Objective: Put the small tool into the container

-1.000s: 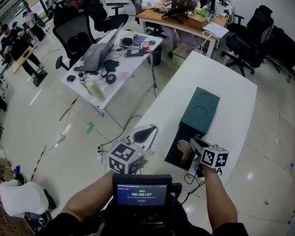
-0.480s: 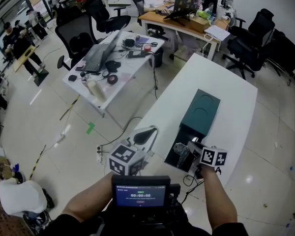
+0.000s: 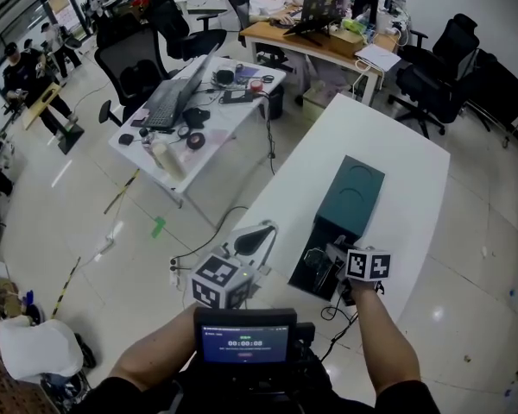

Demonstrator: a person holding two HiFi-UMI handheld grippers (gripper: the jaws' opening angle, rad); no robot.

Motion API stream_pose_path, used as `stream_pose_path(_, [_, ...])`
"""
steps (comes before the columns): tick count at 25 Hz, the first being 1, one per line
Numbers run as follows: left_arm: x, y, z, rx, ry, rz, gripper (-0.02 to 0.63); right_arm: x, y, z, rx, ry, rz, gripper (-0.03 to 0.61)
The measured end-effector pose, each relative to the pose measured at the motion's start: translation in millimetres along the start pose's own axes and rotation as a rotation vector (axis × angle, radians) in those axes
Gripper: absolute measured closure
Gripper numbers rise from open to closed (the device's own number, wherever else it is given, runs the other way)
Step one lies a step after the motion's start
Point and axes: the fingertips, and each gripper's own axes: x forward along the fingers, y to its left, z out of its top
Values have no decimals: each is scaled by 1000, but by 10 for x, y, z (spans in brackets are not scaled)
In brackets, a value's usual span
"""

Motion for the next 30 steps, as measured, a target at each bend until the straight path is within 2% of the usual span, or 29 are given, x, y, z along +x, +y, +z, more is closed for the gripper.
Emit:
stream_pose_path(7, [-80,25,42,-2,-11,10,601,52,-22,-20,14,75,-58,425])
stream_pose_path(11, [-116,45,54,-2,-19,13,601,62,-11,-31,37,80,-69,424])
stream_pose_path(19, [-174,-10,60,-10,-28,8,601,133,-82,-32,93,120,-188,420])
stream_pose_path(24, [-238,-21,97,-10,-45,-10,601,163,-48,-84,98,185,-214,419])
stream_pose_path(30, [-321,-17,92,-4,-51,-9,601,224,-132,-162,97,269,-341,422])
